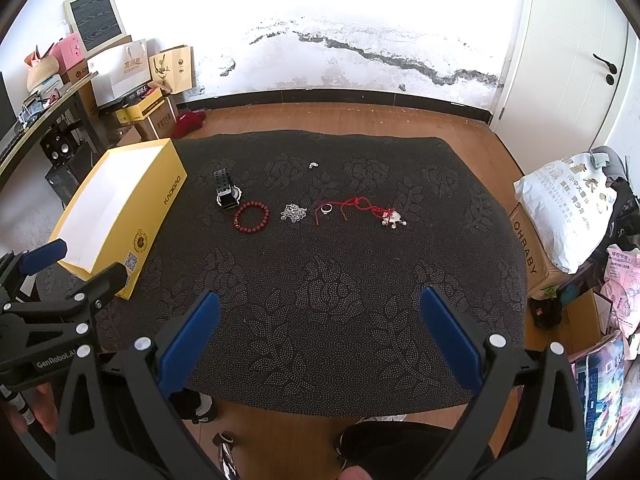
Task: Organize jewelry
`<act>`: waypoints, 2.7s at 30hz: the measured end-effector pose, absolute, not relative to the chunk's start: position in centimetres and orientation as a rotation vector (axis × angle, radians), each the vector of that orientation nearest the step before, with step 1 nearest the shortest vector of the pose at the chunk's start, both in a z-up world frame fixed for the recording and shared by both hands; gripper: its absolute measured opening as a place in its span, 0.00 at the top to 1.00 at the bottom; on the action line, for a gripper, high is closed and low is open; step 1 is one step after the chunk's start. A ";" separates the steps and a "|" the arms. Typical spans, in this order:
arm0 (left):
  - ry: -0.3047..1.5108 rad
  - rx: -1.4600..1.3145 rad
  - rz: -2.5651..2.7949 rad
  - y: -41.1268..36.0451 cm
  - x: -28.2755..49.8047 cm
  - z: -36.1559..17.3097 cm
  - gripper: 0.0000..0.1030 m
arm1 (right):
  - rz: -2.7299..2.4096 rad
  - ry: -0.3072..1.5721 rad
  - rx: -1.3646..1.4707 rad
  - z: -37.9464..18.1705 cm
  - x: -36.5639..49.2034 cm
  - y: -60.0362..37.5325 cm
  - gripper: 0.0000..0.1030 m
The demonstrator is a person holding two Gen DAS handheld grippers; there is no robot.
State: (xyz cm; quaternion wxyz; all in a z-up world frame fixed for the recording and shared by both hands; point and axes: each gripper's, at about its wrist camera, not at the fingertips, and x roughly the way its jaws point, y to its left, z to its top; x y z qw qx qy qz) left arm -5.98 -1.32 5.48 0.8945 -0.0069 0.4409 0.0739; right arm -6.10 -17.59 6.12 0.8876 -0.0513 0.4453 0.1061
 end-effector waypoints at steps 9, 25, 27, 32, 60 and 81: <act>0.927 -0.019 0.154 -1.1 -5.7 4.9 0.06 | 0.213 0.925 -0.116 6.0 -5.9 -17.4 0.06; 0.973 -0.012 0.146 -1.1 -0.9 0.9 0.06 | 0.169 0.924 -0.140 4.0 -2.0 -18.2 0.06; 0.988 -0.035 0.141 -0.6 0.7 0.0 0.06 | 0.173 0.930 -0.137 3.3 -0.8 -18.0 0.06; 1.003 -0.070 0.153 0.2 4.3 -1.7 0.06 | 0.180 0.931 -0.118 1.3 2.3 -17.5 0.06; 1.038 -0.097 0.187 3.4 18.8 -9.6 0.06 | 0.167 1.021 -0.079 -9.5 14.9 -16.6 0.06; 1.071 -0.107 0.189 4.9 21.3 -14.7 0.06 | 0.212 1.012 -0.095 -10.6 14.9 -17.0 0.06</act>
